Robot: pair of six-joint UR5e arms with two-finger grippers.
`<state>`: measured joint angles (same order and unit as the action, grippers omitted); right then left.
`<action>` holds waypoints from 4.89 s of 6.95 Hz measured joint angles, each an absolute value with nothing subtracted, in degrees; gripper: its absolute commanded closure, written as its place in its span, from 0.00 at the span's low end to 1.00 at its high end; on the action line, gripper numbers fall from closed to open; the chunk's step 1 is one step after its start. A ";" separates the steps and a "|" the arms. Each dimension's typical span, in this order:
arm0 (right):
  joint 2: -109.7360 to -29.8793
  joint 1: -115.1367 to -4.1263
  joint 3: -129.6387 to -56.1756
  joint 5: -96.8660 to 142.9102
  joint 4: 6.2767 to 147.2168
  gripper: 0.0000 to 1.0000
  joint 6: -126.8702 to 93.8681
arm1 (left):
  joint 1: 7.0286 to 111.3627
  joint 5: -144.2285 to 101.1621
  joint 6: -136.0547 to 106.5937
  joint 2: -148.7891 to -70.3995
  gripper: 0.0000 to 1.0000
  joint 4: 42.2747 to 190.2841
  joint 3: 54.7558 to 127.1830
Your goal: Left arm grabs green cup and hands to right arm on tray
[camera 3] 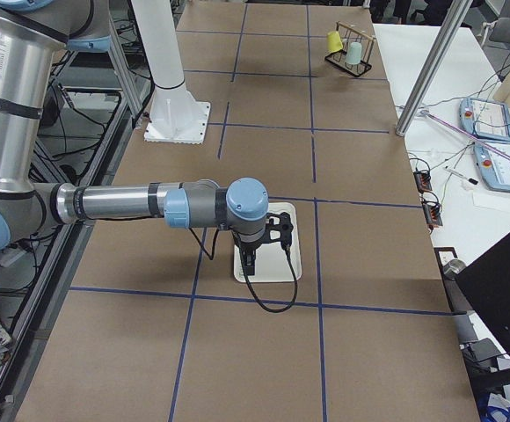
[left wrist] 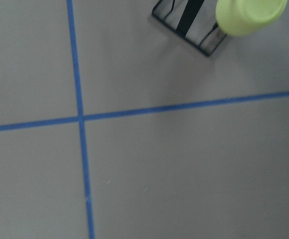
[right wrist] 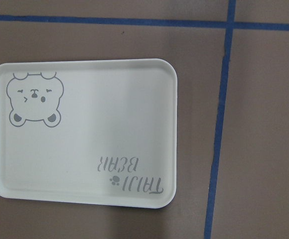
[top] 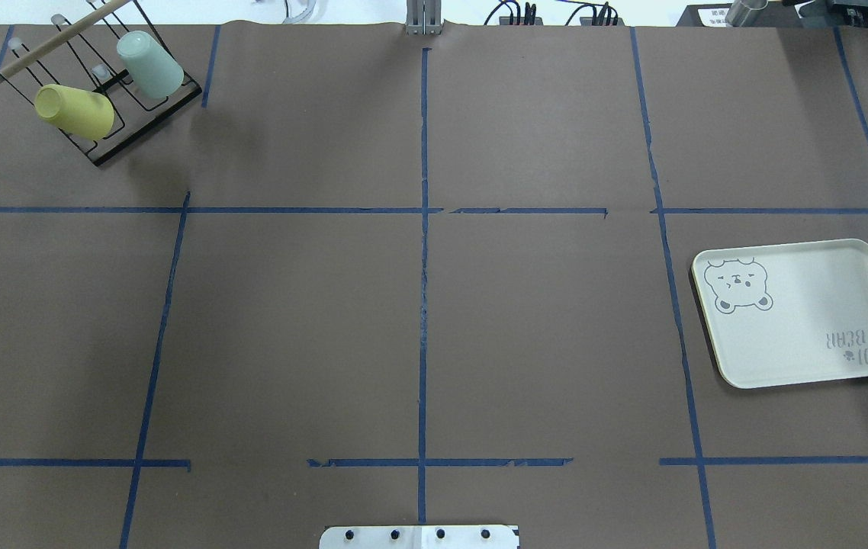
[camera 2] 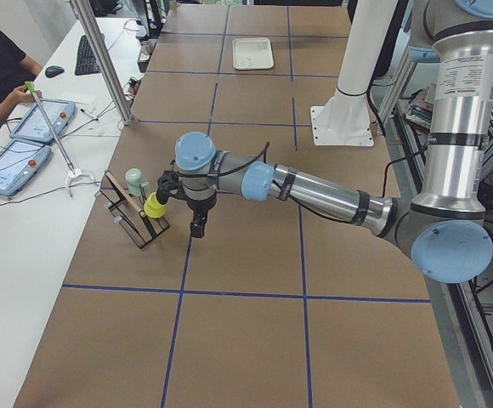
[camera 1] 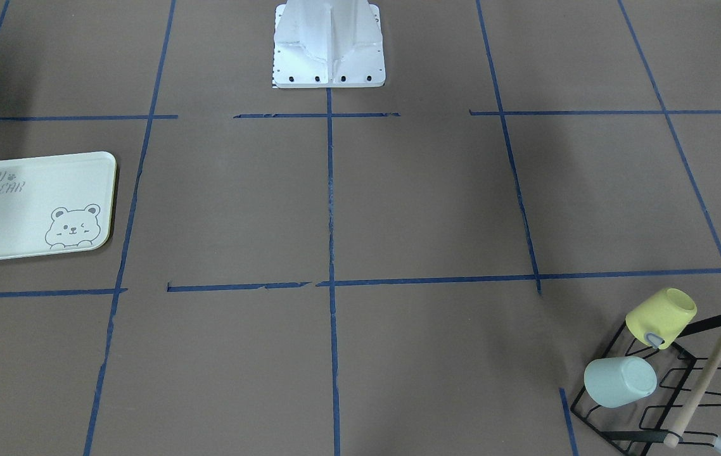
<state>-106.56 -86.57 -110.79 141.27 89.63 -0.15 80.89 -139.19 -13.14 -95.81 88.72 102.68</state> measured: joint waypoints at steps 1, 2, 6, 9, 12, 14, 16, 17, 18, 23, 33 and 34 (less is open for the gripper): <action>-106.59 -86.39 -110.47 141.12 87.51 0.00 -0.17 | 78.34 -139.03 -17.17 -101.47 0.00 88.73 99.07; -106.61 -86.28 -110.41 140.96 86.02 0.00 -0.17 | 76.71 -138.88 -20.38 -107.15 0.00 88.74 94.79; -106.85 -85.86 -110.30 140.82 83.47 0.00 -0.10 | 72.08 -131.12 -28.96 -129.58 0.00 89.56 71.56; -106.94 -85.79 -109.48 140.94 83.21 0.00 -0.19 | 69.56 -129.96 -33.86 -136.38 0.00 95.39 60.66; -106.80 -85.64 -107.44 141.38 83.15 0.00 -0.20 | 67.92 -127.03 -37.02 -138.03 0.00 101.64 54.84; -106.84 -85.58 -107.15 141.49 83.15 0.00 -0.18 | 67.54 -126.01 -37.84 -139.15 0.00 104.42 51.99; -106.87 -85.54 -106.91 141.50 83.15 0.00 -0.10 | 66.90 -125.87 -38.42 -139.39 0.03 106.99 49.96; -106.86 -85.49 -106.89 141.50 83.15 0.00 -0.11 | 66.41 -125.84 -39.25 -139.47 0.10 107.37 49.75; -106.82 -85.46 -106.88 141.53 83.12 0.00 -0.15 | 66.00 -125.80 -39.75 -139.52 0.26 107.56 49.66; -106.65 -84.95 -106.82 142.01 83.14 0.00 -0.18 | 68.98 -124.46 -39.48 -138.87 0.94 102.39 57.62; -94.03 -76.37 -109.53 149.10 82.62 0.00 -13.16 | 47.95 -121.70 -84.04 -126.65 0.93 93.83 105.21; -91.74 -74.25 -110.67 149.22 82.62 0.00 -16.30 | 44.91 -121.02 -88.65 -126.37 0.93 99.69 104.95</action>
